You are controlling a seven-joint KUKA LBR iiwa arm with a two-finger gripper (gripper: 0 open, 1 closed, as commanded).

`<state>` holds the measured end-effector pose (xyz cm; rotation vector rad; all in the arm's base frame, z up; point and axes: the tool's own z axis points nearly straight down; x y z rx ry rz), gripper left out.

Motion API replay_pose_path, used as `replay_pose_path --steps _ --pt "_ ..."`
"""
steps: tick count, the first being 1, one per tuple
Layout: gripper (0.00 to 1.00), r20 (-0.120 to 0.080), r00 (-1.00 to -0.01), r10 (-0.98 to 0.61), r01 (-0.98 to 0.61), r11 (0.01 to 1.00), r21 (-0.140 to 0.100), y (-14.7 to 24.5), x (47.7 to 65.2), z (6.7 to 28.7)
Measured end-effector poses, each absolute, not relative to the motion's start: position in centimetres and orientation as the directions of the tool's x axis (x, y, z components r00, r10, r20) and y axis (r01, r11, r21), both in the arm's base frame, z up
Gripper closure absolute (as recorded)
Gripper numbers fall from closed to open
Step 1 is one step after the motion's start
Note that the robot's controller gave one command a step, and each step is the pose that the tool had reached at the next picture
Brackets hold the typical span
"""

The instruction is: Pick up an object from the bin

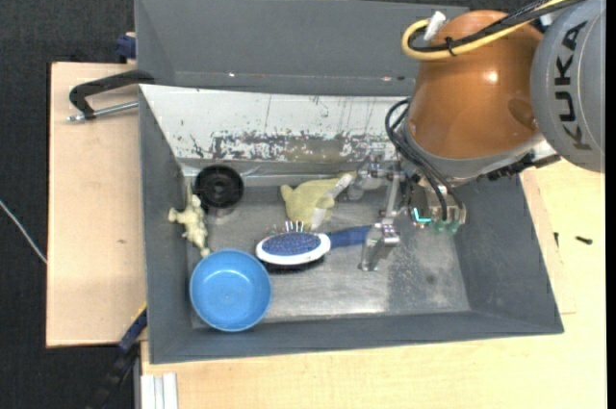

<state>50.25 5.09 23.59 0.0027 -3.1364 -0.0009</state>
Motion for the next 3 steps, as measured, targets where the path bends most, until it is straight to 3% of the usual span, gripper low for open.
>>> replay_pose_path --steps 1,2,3 --pt "0.00 -0.005 -0.981 -0.193 -0.193 0.981 0.001 7.6 55.0 8.0" --pt "1.00 -0.022 -0.981 -0.191 -0.191 0.982 0.000 7.6 55.4 8.6" --pt "1.00 -0.014 -0.972 -0.234 -0.234 0.972 0.000 10.7 55.9 23.6"
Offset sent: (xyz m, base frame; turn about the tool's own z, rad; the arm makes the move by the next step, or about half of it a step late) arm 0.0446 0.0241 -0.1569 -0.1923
